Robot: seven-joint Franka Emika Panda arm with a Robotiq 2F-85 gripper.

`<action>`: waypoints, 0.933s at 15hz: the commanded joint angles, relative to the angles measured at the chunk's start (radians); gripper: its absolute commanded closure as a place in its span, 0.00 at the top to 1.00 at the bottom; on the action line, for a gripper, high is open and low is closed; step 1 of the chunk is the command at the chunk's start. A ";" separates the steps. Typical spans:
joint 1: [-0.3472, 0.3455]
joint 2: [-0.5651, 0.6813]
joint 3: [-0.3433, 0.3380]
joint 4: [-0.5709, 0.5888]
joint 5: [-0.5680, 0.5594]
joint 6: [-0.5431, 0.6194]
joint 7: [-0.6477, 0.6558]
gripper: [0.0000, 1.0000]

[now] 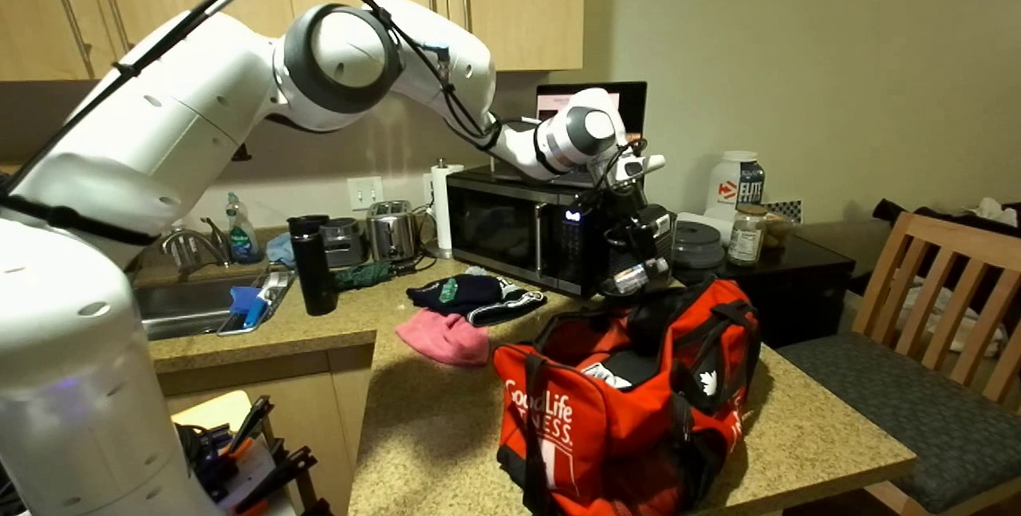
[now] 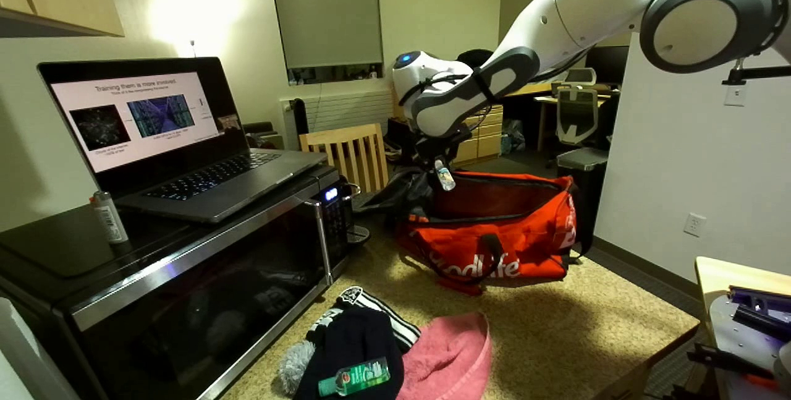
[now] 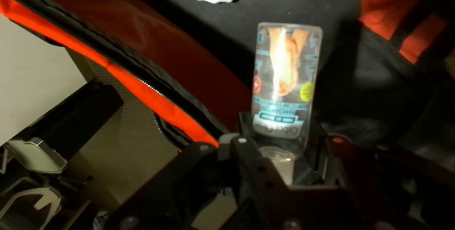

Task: Put the bottle into the bag.

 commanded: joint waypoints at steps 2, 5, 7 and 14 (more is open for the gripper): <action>0.004 -0.040 -0.006 -0.079 -0.081 0.001 0.040 0.14; 0.003 -0.040 -0.004 -0.096 -0.101 0.004 0.040 0.62; 0.003 -0.040 -0.003 -0.104 -0.113 0.006 0.042 0.74; -0.025 -0.049 0.053 -0.116 -0.060 0.015 -0.002 1.00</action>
